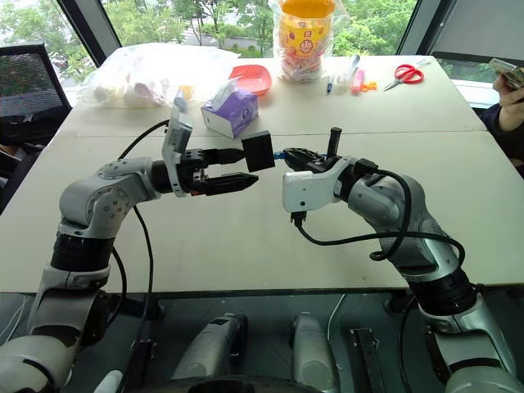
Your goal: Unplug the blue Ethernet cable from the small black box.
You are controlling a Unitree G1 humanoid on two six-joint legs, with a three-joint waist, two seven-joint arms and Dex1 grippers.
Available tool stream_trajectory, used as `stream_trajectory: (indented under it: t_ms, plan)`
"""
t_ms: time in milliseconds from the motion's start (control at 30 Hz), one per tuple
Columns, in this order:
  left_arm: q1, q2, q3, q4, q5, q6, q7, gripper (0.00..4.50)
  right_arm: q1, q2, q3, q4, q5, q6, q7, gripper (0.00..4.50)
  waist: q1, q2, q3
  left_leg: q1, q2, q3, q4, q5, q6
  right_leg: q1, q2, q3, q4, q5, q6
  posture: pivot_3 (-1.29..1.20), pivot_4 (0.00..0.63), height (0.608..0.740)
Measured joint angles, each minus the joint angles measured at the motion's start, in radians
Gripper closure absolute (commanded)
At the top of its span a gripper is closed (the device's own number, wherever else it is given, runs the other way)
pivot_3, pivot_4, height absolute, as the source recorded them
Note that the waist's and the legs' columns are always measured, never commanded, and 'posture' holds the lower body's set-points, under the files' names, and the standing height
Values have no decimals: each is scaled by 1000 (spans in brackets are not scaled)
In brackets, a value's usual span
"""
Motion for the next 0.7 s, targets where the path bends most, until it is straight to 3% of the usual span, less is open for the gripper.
stream_trajectory:
  t_ms: [67,300,433,600,700]
  plan:
    - [-6,-6,2,2,-3,11,5,887,0,0,0,-6,0,0,4,4500,0,0,0,0,0,0,0,0,0,0,0,0,0,0,0,0,150,740]
    - [-10,-32,14,21,-8,14,46,4059,0,-4,-1,-32,1,-2,17,4500,-1,0,0,0,0,0,0,0,0,0,0,0,0,0,0,0,150,740]
    - [-10,-43,6,29,1,10,47,4041,0,-11,-4,-33,6,4,43,4500,0,0,0,0,0,0,0,0,0,0,0,0,0,0,0,0,150,740]
    - [-11,-37,-4,44,26,-11,39,4041,-15,38,-30,-48,155,123,117,2287,-2,0,0,0,0,-1,0,0,0,0,0,0,0,0,0,0,150,740]
    - [-15,-7,-11,42,24,-17,-19,4041,-95,75,-94,-65,367,408,227,677,-2,0,0,0,1,-1,0,0,0,0,0,0,0,0,0,0,150,740]
